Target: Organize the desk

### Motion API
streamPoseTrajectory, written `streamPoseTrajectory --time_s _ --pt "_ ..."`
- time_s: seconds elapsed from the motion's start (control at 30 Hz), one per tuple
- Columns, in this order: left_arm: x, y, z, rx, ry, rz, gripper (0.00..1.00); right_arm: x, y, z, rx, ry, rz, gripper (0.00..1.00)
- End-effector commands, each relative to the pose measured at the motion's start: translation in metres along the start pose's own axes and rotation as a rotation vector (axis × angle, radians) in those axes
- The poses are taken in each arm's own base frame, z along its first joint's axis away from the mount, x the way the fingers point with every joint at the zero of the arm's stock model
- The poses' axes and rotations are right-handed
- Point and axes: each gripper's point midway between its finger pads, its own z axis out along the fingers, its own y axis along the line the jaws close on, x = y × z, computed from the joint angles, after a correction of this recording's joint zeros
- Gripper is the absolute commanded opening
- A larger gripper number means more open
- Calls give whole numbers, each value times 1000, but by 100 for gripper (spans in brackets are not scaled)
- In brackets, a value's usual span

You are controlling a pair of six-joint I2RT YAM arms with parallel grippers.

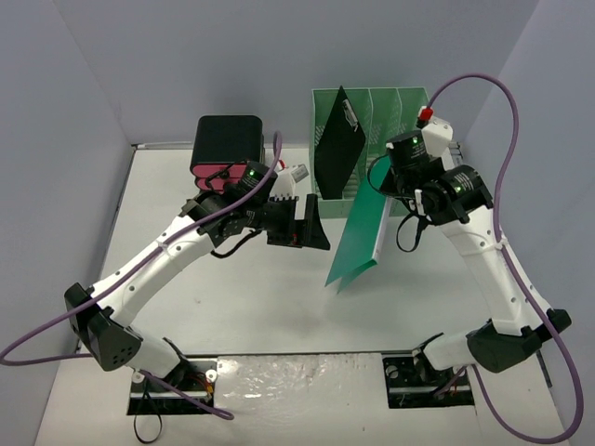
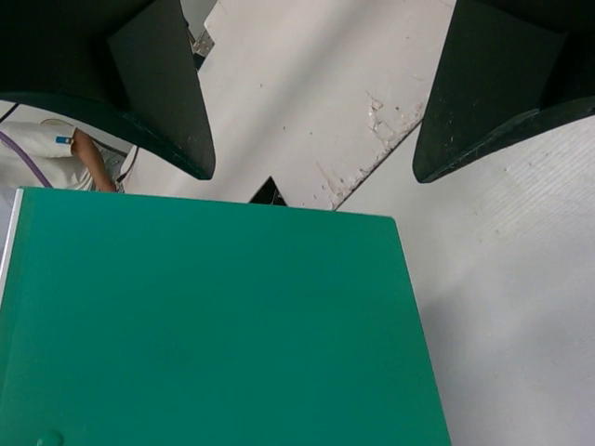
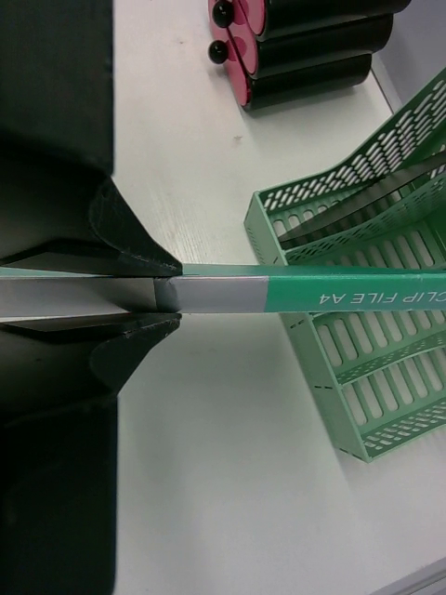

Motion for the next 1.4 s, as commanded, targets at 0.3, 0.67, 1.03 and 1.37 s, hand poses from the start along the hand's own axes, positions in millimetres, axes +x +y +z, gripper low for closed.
streamPoseTrajectory --time_s 0.3,0.67,1.03,1.37 --pt "-4 -42 -19 98 -59 195 84 -31 13 6 6 -100 11 0" --pt "14 -38 -21 54 -135 458 84 -40 24 12 -1 -107 3 0" --pt "22 -28 4 -132 -282 753 84 -48 36 14 -35 -102 27 0" --pt "-4 -29 24 -364 -459 896 84 -55 48 11 -75 -83 32 0"
